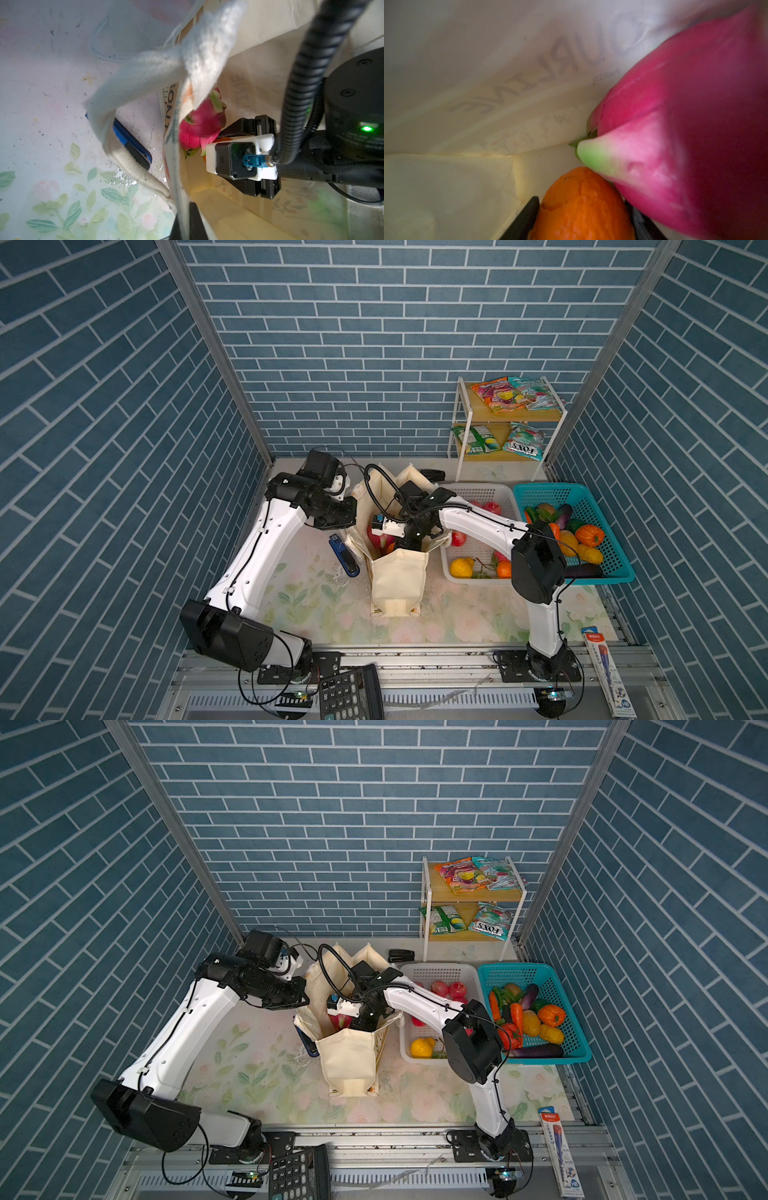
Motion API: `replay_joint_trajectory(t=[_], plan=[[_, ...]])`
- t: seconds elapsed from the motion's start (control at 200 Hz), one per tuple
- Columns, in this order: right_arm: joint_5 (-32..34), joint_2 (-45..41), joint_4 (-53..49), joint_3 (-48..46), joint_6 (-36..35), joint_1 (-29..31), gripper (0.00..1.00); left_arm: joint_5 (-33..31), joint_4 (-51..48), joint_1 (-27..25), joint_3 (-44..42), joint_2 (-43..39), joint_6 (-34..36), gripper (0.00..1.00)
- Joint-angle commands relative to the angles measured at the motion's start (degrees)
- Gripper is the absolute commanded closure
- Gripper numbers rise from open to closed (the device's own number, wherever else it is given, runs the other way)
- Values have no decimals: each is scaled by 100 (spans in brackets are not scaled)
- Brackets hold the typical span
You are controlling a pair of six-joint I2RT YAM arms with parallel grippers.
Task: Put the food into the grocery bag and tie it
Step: 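Carry the orange into the bag beside the dragon fruit with the right gripper, then release the orange and move the right gripper back over the white basket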
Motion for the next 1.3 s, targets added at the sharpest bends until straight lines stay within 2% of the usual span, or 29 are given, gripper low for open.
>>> replay_joint_trajectory(t=[0.0, 0.015, 0.035, 0.065, 0.28, 0.45, 0.595, 0.705, 0.81, 0.94, 1.09, 1.295], plan=[[92, 69, 5, -97, -257, 66, 44, -72, -19, -38, 164, -107, 83, 98], [94, 61, -2, -104, -258, 73, 35, -57, -21, -39, 165, -100, 81, 98], [100, 56, 1, -110, -252, 73, 7, -57, -19, -37, 173, -100, 78, 98], [103, 45, 0, -118, -243, 88, 1, -49, -11, -39, 173, -100, 79, 98], [349, -152, 40, 5, -246, 120, 1, -44, -33, -38, 235, -39, 118, 98], [881, -599, 77, 416, -95, 122, 1, -55, -48, -39, 261, -4, 145, 98], [1866, -1168, 451, 529, 139, 115, 1, -86, 4, -39, 213, -2, 121, 98], [3095, -1614, 810, 525, 302, 124, 1, -72, 66, -39, 152, -13, 92, 98], [3807, -2204, 1583, 102, 245, 102, 1, -53, 82, -39, 88, -18, 92, 98], [3985, -3173, 3331, -1094, 136, -21, 1, -75, 84, -34, 3, -59, 84, 98], [4489, -3744, 4324, -1741, 770, -442, 1, -81, 99, -39, -70, -92, 49, 98], [4765, -4332, 4772, -2570, 2376, -1294, 2, -73, 84, -37, -116, -127, 19, 97]])
